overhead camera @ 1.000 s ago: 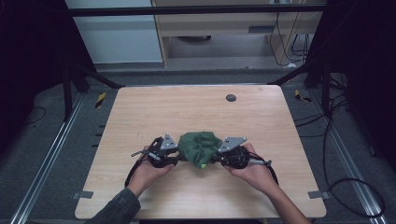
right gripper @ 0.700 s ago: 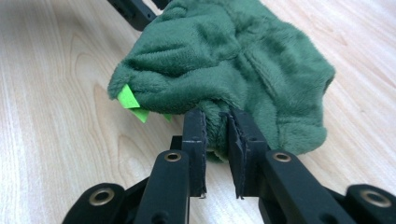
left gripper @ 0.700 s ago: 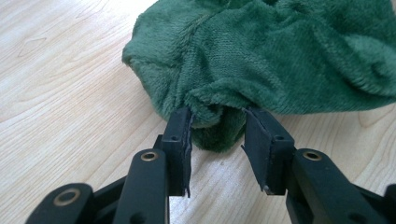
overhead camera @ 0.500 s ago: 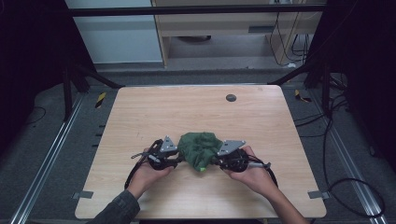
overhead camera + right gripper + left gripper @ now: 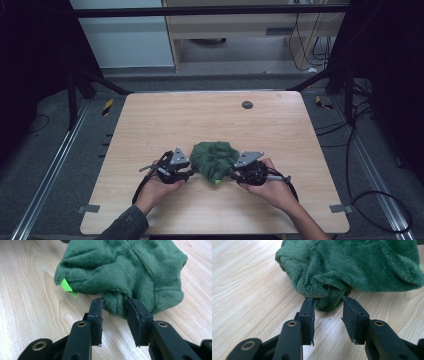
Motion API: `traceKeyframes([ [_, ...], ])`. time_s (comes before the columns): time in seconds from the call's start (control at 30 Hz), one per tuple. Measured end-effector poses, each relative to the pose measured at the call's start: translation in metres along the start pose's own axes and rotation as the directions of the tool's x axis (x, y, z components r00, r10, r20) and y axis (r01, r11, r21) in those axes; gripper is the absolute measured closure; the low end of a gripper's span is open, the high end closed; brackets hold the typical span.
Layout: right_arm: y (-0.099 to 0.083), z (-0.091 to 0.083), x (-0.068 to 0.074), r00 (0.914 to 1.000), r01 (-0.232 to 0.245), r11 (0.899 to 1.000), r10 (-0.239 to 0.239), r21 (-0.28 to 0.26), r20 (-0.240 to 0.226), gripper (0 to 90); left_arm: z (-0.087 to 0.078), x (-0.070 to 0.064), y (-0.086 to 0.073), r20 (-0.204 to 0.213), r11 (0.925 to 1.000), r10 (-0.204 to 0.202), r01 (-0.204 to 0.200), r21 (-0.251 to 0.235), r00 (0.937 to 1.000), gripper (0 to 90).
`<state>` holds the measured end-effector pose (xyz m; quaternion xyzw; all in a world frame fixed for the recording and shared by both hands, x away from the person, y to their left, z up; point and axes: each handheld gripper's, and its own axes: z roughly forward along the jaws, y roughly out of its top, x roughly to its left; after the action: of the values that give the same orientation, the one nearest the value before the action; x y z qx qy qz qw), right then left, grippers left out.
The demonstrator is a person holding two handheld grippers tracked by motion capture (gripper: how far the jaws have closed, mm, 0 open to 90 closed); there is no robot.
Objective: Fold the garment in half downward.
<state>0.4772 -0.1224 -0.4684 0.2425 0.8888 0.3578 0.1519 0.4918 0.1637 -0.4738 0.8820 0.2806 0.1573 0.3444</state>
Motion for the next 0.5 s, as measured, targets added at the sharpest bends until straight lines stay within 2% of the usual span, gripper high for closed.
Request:
traceKeyframes([
  [0.17, -0.0013, -0.0004, 0.0000, 1.0000, -0.005, 1.000, 0.005, 0.005, 0.004, 61.2, 0.0000, -0.0004, -0.0010, -0.001, 1.0000, -0.001, 0.001, 0.002, 1.0000, 61.1],
  [0.5, -0.0049, 0.0010, -0.0004, 0.9995, -0.029, 0.999, 0.028, 0.021, 0.013, 47.4, 0.0005, -0.0038, -0.0026, -0.001, 1.0000, -0.002, 0.002, 0.003, 1.0000, 57.9],
])
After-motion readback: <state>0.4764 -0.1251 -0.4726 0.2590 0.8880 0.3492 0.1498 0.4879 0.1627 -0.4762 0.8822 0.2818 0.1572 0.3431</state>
